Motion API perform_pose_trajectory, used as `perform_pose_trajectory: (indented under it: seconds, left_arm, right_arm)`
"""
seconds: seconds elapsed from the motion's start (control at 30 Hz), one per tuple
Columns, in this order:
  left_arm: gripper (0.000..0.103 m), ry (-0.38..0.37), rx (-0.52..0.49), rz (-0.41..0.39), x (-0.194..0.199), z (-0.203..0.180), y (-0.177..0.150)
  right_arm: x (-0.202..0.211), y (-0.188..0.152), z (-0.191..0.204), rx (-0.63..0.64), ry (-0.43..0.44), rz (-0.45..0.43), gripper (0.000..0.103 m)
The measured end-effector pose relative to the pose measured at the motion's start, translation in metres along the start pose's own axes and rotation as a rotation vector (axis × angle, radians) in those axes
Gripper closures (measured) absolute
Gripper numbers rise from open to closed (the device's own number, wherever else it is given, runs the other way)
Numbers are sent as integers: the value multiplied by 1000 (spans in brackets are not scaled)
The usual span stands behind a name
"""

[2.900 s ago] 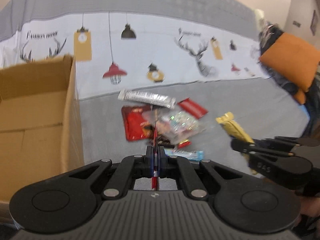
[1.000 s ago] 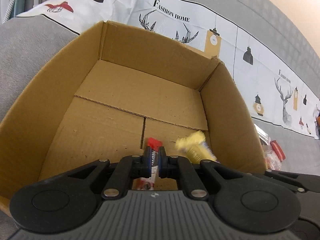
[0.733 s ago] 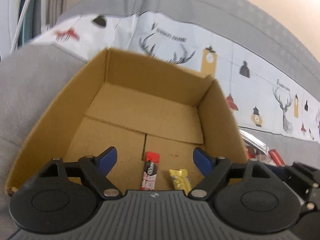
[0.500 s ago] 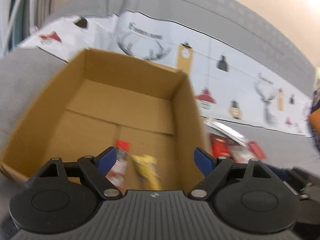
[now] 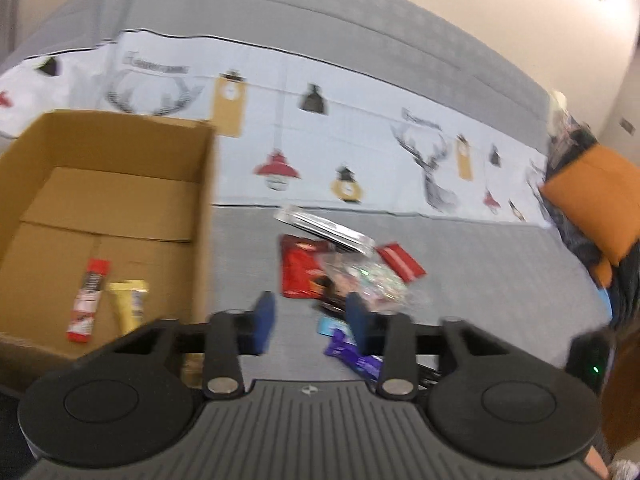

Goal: Organize snacks
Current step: 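Grasp the purple chocolate bar with the left gripper while the right grasps the blue bar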

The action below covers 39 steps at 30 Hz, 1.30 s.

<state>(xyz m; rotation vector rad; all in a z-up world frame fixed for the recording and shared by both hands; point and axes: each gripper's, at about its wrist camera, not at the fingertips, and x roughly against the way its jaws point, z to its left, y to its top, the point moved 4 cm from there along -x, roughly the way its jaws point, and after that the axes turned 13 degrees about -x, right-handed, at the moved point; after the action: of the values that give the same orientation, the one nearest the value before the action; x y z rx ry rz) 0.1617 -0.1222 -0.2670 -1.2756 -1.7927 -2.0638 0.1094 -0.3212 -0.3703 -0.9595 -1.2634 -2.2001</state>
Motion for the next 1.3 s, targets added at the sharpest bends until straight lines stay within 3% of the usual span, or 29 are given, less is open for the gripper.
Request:
perform_pose_trajectory:
  seconds: [0.1,0.2,0.3,0.37,0.5,0.57,0.7,0.77,0.83,0.93,1.03,1.13,1.17,1.23,1.3]
  left_arm:
    - [67,-51,-45,45,-31,-21,-7]
    - [67,-77,-57,132,-74,-31,-25]
    - [67,-126,21,262,-114,-24,-47]
    - [67,-157,73,306,-129,-16,-56]
    - [68,-198,130,330,-146,-7,-61]
    - [68,-181,171,324,-152,4,-60]
    - [66,-161,242,299,-160,23,-54]
    - [61,-161,253,281,-161,19,-46]
    - [46,-134,243,282,-163,19,-43]
    - [46,-78,191,261,-167,18,-40]
    - [48,-26,140,231,-173,15,-37]
    - [73,3,51,235,-177,11,-37]
    - [76,-2,41,239,-176,11,-38]
    - [77,-18,30,251,-172,12,-40]
    - [77,-11,-11,259,-166,9,-42]
  right_arm:
    - [-18,1,-7,12,8,38,59]
    - [-35,3,-17,-24,21,102,69]
    - [-45,0,-20,-35,40,145,82]
    - [-49,-1,-16,-39,69,147,85]
    - [-62,1,-7,-109,133,160,88]
    - [-71,3,-1,-153,170,172,95]
    - [-82,9,8,-186,232,215,93]
    - [-77,14,8,-151,210,188,79]
    - [-70,23,5,-103,172,134,53]
    - [-66,37,-3,-66,149,87,40]
    - [-78,47,-6,11,127,96,41]
    - [-95,40,1,162,89,148,49]
    - [-94,33,6,238,72,133,51]
    - [-90,18,19,396,55,118,66]
    - [-85,11,21,457,52,109,74]
